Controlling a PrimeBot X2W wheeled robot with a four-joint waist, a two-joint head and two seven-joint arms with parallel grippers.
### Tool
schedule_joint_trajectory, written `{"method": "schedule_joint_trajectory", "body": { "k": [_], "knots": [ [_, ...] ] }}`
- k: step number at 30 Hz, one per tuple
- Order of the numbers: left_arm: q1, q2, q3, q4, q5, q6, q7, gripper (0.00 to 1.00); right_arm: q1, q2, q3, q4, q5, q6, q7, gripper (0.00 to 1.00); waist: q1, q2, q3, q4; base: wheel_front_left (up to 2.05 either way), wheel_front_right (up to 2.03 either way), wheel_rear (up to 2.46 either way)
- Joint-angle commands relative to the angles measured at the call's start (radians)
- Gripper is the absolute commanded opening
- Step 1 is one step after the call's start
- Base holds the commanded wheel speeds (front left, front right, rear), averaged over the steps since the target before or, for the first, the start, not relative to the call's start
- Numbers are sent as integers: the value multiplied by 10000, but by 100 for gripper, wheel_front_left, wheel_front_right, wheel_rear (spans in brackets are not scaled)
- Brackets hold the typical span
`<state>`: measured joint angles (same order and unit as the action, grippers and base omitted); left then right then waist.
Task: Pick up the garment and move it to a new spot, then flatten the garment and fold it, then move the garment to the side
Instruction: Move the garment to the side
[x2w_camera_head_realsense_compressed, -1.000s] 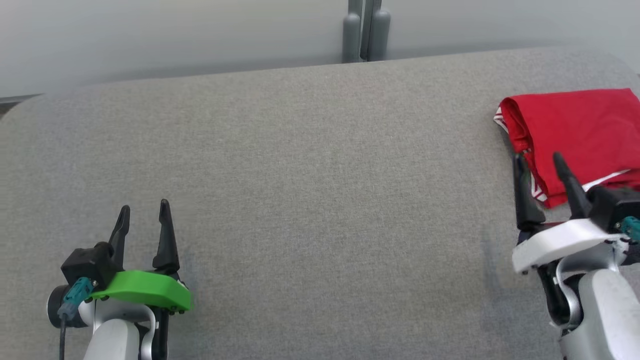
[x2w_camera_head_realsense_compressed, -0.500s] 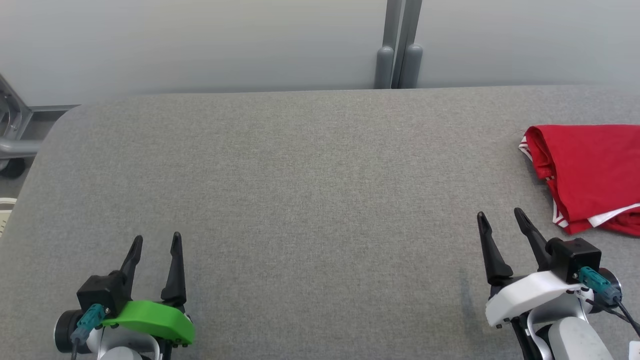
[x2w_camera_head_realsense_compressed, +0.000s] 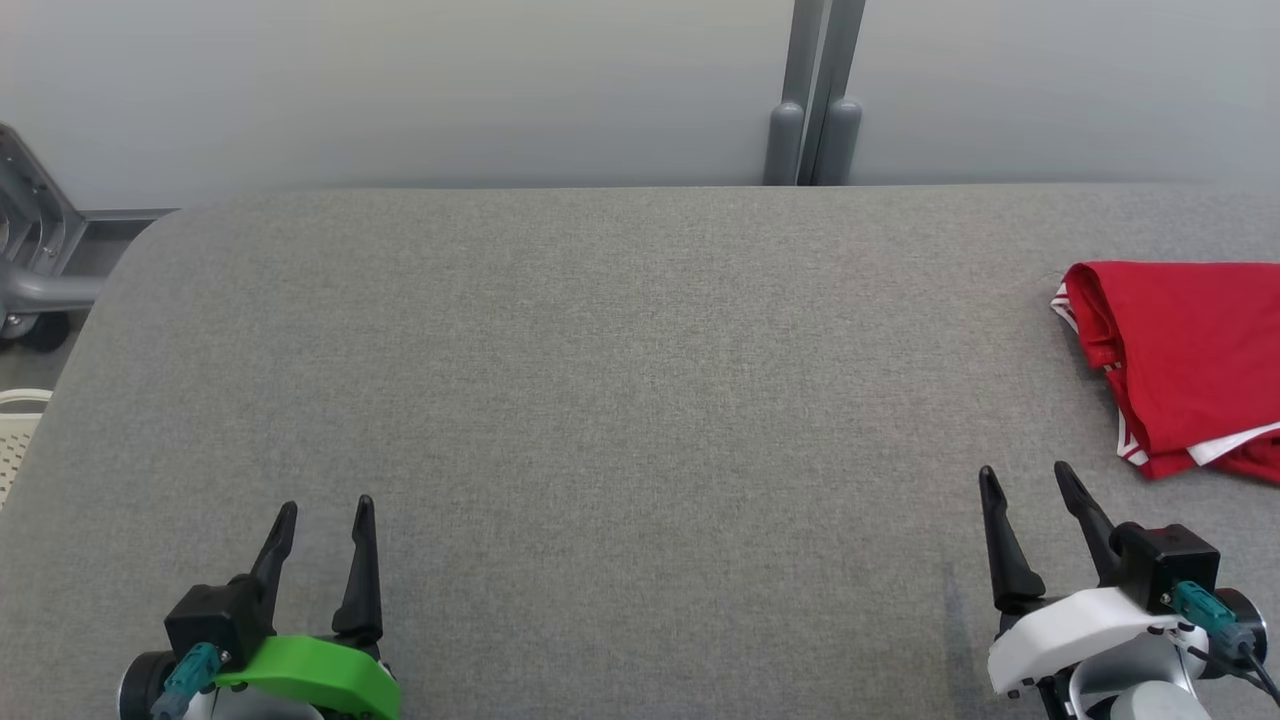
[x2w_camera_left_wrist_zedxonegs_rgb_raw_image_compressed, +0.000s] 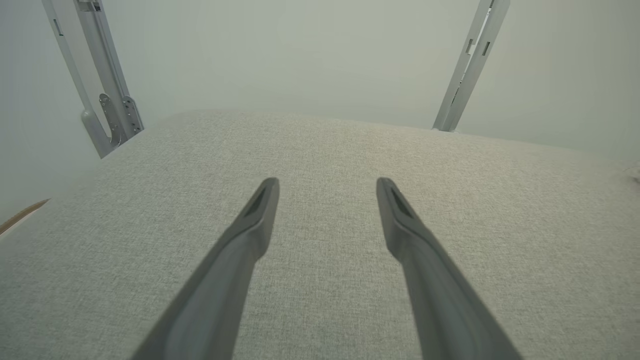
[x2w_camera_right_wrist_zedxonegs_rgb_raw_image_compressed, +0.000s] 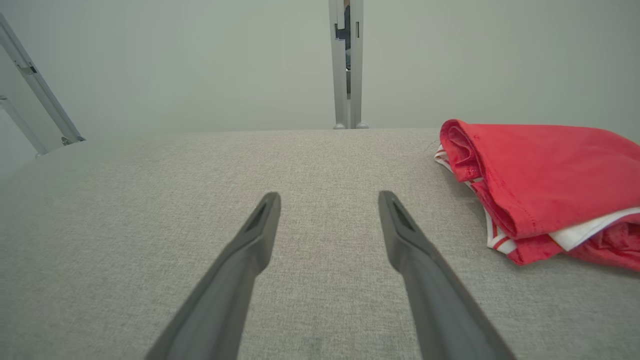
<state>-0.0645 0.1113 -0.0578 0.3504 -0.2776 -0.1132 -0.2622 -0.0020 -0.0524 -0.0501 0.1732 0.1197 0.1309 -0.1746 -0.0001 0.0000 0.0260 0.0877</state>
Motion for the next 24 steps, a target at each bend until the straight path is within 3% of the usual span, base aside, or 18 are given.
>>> {"method": "schedule_joint_trajectory", "body": {
  "k": [1, 24],
  "knots": [
    [144, -5, 50, -51, 96, -7, -39, 100, 106, -14, -19, -36, -23, -6, -10, 100, 1, 0, 15, -10, 0, 0, 0],
    [-32, -171, 190, 16, 178, -141, -40, 100, -44, 13, -4, -51, 6, -6, 142, 100, 1, 0, 172, -28, 0, 0, 0]
  ]
}}
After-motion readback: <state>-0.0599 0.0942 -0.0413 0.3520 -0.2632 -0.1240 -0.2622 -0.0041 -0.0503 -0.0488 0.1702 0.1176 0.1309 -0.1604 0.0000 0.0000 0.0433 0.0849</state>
